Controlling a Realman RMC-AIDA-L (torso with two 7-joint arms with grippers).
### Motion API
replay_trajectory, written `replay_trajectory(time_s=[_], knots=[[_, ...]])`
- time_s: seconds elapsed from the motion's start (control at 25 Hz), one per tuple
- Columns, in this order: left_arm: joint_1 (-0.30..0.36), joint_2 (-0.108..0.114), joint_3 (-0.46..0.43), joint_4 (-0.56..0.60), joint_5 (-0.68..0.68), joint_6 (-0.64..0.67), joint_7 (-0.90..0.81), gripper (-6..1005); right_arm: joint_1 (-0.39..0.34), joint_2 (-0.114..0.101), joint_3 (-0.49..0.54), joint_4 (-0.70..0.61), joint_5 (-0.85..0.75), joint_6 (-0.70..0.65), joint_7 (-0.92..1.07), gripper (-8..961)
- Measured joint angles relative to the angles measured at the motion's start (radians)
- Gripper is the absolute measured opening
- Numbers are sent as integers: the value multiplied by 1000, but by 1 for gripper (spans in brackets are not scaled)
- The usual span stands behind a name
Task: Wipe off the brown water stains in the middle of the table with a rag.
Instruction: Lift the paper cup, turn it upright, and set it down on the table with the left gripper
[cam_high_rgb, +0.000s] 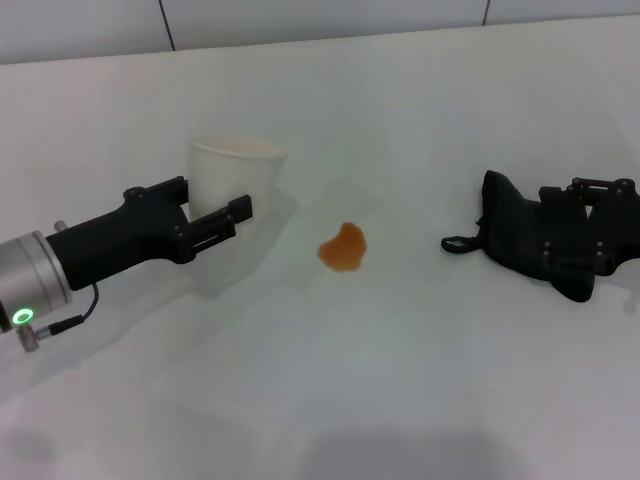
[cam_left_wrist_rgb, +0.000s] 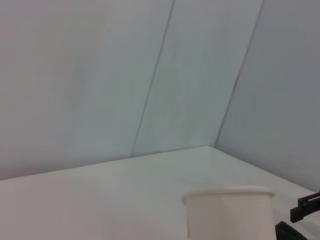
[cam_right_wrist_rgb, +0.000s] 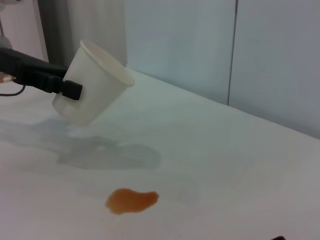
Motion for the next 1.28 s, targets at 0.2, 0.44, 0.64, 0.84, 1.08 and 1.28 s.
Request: replay_trajectory(time_s=[0.2, 0.44, 0.64, 0.84, 1.08, 1.28], knots=[[20, 4, 0, -6, 4, 1, -9, 627, -1, 1, 0, 2, 0, -12, 0, 708], [9, 8, 2, -57, 53, 1, -16, 630, 3, 0, 0, 8, 9, -35, 0, 708], [6, 10, 2, -81, 57, -7, -5, 633, 9, -1, 0, 9, 11, -36, 0, 708], [6, 6, 2, -92, 43, -46, 64, 636, 15, -1, 0, 7, 12, -34, 0, 707], [-11, 3, 2, -56, 51, -129, 110, 640, 17, -1, 0, 4, 16, -31, 0, 707], [-19, 2, 2, -9, 49, -167, 155, 643, 17, -1, 0, 8, 21, -28, 0, 707]])
